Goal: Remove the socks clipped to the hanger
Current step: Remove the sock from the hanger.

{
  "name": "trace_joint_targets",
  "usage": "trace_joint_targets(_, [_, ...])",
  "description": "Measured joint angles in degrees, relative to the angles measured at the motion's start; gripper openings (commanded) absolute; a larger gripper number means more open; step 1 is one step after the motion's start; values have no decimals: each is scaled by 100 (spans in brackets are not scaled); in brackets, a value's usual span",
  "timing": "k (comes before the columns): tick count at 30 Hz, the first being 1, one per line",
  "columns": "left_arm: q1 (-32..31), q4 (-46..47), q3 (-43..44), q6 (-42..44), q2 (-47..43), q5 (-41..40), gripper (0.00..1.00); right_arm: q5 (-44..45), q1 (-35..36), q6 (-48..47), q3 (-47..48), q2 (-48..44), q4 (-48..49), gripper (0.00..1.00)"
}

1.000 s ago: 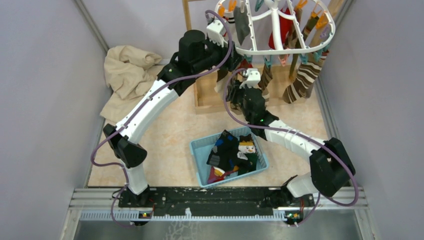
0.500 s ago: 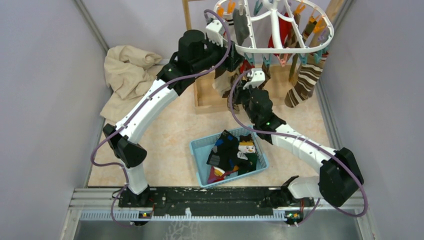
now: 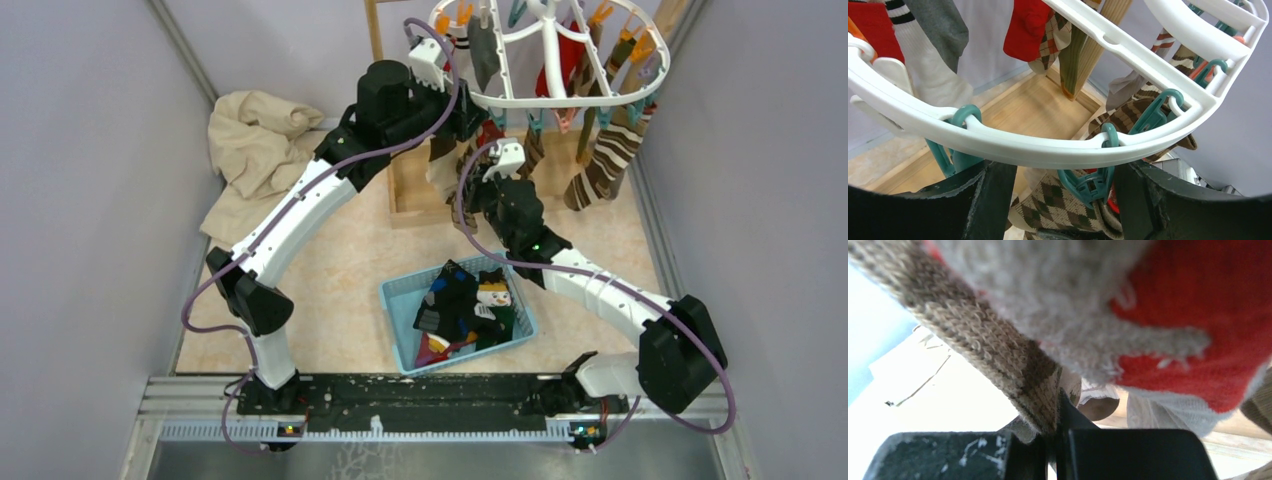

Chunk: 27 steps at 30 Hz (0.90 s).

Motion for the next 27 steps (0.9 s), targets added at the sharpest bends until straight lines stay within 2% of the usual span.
trace_joint_targets(15, [0, 136, 0, -240, 2, -85, 70, -33, 0, 15, -2, 0, -4, 0])
trace_joint_targets(27, [0, 219, 0, -396, 2, -125, 42, -68, 0, 15, -2, 0, -4, 0])
